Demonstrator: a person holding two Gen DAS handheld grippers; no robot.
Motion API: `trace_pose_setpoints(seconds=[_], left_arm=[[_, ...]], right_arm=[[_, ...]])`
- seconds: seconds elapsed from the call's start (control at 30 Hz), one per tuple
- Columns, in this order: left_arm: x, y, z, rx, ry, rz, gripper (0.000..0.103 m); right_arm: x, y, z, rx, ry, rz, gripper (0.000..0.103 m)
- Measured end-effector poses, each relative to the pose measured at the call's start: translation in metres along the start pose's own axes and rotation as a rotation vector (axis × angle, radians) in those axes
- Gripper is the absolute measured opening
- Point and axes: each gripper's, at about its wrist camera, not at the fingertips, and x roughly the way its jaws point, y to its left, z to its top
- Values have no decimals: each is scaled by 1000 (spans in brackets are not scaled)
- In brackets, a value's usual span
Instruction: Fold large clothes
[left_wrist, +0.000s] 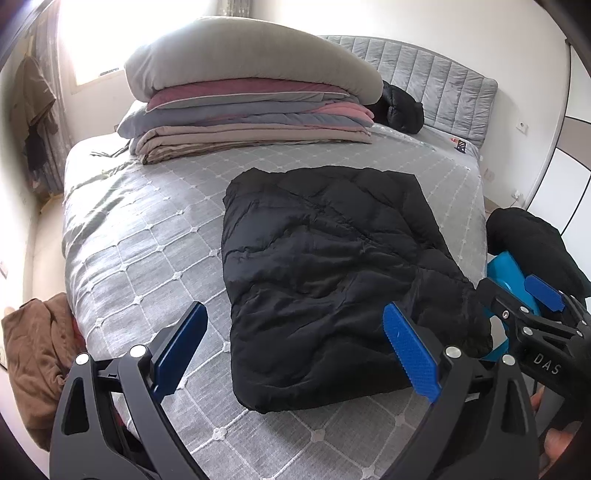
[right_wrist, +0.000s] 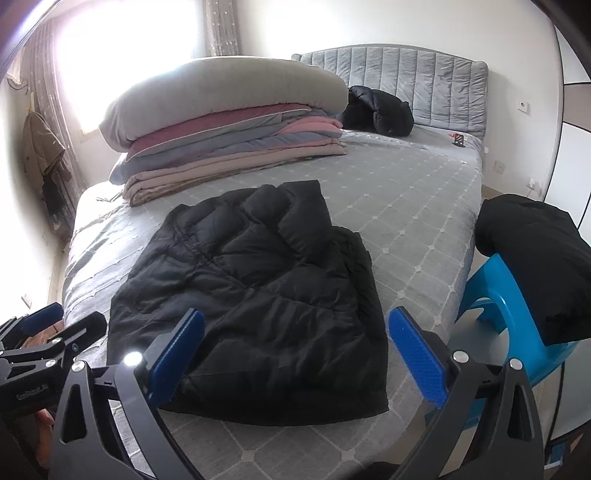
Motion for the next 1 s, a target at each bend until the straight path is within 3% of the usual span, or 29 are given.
trace_pose_setpoints(seconds=[0.37, 0.47, 0.53, 0.63, 0.73, 0.83, 1.0], left_arm=[[-4, 2, 3, 16, -10, -13, 92], [8, 27, 10, -31, 33, -78, 92], [23, 61, 16, -134, 75, -168, 92], [51, 112, 21, -274, 139, -229, 92], [87, 146, 16, -424, 234, -347, 92], [114, 149, 9, -461, 296, -426, 92], [156, 134, -3, -507, 396, -536, 92]], right_arm=[[-7, -8, 10, 1, -13, -1, 96], [9, -40, 22, 73, 57, 97, 96], [32, -70, 32, 143, 150, 167, 96], [74, -109, 39, 245, 292, 297, 96], [108, -131, 38, 285, 406, 366, 96], [129, -148, 34, 322, 458, 378, 96], [174, -155, 18, 427, 591, 581, 96]])
